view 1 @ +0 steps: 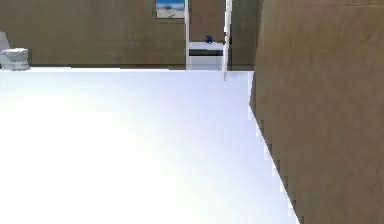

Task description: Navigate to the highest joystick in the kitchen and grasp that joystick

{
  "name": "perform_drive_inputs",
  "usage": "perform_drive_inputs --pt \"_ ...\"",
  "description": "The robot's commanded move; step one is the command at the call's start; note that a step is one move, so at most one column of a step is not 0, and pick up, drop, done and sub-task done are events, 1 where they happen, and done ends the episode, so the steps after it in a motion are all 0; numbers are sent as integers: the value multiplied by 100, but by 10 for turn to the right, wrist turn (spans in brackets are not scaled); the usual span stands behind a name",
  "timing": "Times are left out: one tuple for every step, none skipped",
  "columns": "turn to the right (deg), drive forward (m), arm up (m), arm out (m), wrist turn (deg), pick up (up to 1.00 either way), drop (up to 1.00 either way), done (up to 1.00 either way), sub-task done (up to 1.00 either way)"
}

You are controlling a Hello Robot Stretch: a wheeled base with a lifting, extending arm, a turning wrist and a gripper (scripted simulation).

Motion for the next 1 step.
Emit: perform_drive_inputs --pt "0 100 0 0 0 0 0 0 0"
